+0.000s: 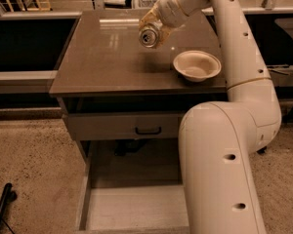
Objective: Place 7up can into middle drawer
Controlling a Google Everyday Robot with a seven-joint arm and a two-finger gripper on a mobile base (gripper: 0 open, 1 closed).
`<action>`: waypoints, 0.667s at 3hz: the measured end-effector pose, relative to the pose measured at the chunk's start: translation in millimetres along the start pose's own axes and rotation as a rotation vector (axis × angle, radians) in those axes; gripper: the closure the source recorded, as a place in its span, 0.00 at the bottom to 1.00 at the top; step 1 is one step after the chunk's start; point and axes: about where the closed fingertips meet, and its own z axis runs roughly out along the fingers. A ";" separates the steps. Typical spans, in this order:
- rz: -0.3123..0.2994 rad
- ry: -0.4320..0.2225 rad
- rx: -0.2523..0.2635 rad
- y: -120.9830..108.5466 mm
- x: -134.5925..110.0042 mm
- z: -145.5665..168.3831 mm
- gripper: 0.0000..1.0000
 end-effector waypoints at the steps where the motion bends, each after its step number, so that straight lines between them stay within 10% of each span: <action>1: -0.088 0.007 0.018 -19.4 -6.0 7.8 1.00; 2: -0.171 -0.022 0.056 -40.2 -35.5 13.7 1.00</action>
Offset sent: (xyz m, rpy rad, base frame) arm -0.0764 0.0711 0.0170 0.0228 -0.1928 0.1736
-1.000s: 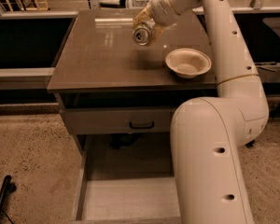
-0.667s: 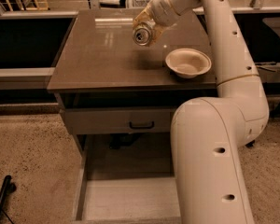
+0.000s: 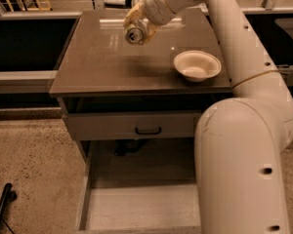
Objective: Place 7up can into middle drawer
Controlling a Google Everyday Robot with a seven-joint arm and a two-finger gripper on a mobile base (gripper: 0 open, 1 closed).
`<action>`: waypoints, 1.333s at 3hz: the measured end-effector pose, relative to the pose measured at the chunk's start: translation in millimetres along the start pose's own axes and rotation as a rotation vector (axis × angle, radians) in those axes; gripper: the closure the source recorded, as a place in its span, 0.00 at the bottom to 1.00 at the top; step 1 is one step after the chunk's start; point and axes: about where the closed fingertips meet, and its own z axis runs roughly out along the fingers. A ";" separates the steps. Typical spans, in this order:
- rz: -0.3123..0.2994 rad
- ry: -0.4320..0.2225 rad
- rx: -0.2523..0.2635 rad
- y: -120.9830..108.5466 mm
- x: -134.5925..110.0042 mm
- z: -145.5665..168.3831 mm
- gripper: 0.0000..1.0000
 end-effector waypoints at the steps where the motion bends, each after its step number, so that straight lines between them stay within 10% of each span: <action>1: -0.025 -0.041 0.009 -2.4 -31.6 10.5 1.00; 4: -0.074 -0.238 -0.032 85.9 -166.8 -33.2 1.00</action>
Offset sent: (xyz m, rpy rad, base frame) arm -0.1459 -0.0098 -0.0567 -0.0384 0.0926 0.1793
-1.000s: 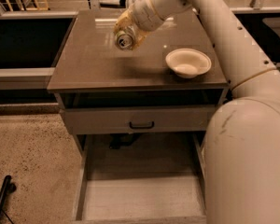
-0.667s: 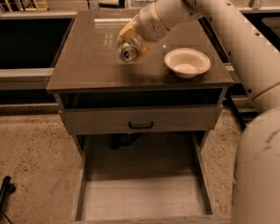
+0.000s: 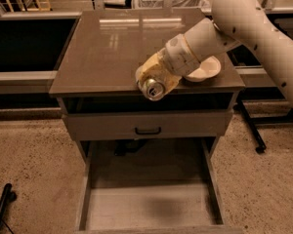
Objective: Place 7up can into middle drawer
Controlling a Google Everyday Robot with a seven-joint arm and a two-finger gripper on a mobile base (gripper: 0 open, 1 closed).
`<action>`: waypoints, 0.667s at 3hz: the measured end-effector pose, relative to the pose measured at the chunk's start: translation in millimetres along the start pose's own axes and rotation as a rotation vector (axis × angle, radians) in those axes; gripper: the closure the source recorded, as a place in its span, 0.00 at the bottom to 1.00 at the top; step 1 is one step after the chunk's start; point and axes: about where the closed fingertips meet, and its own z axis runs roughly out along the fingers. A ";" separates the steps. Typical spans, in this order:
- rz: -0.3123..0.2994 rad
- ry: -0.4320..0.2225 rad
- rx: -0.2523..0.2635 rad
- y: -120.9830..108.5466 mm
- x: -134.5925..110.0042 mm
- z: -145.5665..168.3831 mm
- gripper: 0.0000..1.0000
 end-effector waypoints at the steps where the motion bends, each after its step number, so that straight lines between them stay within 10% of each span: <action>1: -0.019 -0.038 0.010 13.5 -25.6 -6.4 1.00; 2: 0.015 -0.126 0.058 29.0 -59.1 -28.5 1.00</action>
Offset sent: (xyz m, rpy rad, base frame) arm -0.0894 -0.0710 0.0051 0.1028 0.1387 0.1272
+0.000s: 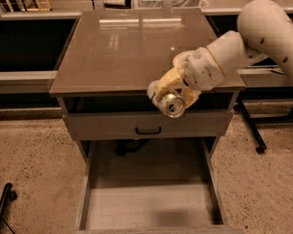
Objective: Place 7up can into middle drawer
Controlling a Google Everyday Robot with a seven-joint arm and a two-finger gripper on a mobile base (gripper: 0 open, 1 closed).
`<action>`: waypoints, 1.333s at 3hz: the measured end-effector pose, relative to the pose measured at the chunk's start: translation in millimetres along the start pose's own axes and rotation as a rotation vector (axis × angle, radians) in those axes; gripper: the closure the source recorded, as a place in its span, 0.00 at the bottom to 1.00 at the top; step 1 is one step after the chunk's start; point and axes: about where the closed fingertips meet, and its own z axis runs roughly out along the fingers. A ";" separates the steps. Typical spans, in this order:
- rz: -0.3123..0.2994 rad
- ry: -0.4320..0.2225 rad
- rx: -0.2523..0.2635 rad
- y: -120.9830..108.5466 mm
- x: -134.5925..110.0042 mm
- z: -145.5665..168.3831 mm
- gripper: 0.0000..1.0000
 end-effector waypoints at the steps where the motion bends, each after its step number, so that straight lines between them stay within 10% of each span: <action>1: 0.064 -0.083 0.024 9.4 -24.4 -9.1 1.00; 2: 0.065 -0.092 0.024 9.2 -26.6 -8.7 1.00; 4: 0.455 0.111 0.028 53.4 -84.4 -16.0 1.00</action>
Offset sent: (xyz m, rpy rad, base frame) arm -0.0211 -0.0135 -0.0005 0.0156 0.0933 0.0231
